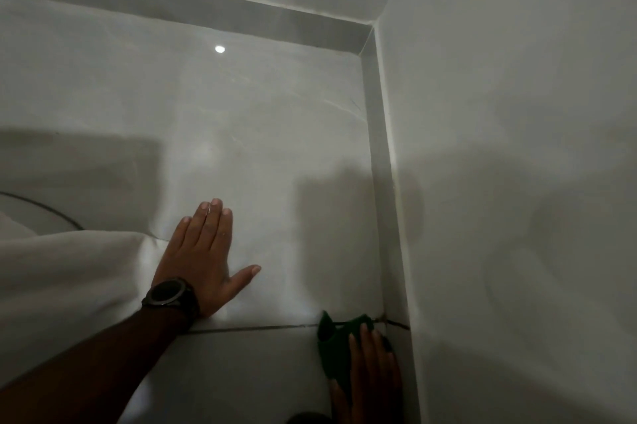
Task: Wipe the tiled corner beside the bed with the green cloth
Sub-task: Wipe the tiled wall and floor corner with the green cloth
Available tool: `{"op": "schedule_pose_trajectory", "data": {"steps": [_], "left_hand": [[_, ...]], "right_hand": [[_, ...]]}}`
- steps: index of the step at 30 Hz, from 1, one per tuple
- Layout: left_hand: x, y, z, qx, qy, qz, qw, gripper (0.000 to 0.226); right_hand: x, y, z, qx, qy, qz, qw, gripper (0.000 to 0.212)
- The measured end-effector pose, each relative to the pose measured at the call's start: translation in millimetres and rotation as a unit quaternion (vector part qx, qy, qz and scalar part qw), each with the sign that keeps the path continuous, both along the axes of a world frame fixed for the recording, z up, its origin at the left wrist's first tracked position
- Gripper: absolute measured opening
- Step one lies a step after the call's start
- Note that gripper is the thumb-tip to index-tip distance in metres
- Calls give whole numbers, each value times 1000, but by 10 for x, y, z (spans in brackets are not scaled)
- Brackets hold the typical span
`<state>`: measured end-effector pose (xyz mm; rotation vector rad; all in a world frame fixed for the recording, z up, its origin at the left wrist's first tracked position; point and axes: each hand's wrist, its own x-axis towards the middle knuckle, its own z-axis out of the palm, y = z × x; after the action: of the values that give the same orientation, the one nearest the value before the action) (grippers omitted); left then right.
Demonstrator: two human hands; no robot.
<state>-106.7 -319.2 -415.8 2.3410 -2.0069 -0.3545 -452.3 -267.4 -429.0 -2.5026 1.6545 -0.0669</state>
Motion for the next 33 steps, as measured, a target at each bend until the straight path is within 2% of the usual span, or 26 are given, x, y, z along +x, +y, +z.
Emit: {"op": "schedule_pose_trajectory", "data": {"steps": [6, 11, 19, 24, 29, 33], "left_hand": [[-13, -11, 2, -4, -2, 0, 1000, 107], [-24, -24, -12, 2, -3, 1, 1000, 107], [-13, -35, -27, 4, -7, 5, 1000, 108], [-18, -39, -24, 1, -9, 5, 1000, 108], [-26, -29, -25, -7, -10, 6, 1000, 108], [-7, -14, -41, -7, -10, 7, 1000, 108]], "right_hand": [[53, -104, 42, -16, -43, 0, 999, 66], [385, -758, 145, -8, -114, -20, 993, 61], [614, -1016, 177, -4, -72, -31, 997, 64], [1077, -1867, 203, -4, -36, -38, 999, 65], [1436, -2866, 201, -3, 16, 2, 1000, 67], [1503, -3018, 189, -6, 12, 8, 1000, 65]]}}
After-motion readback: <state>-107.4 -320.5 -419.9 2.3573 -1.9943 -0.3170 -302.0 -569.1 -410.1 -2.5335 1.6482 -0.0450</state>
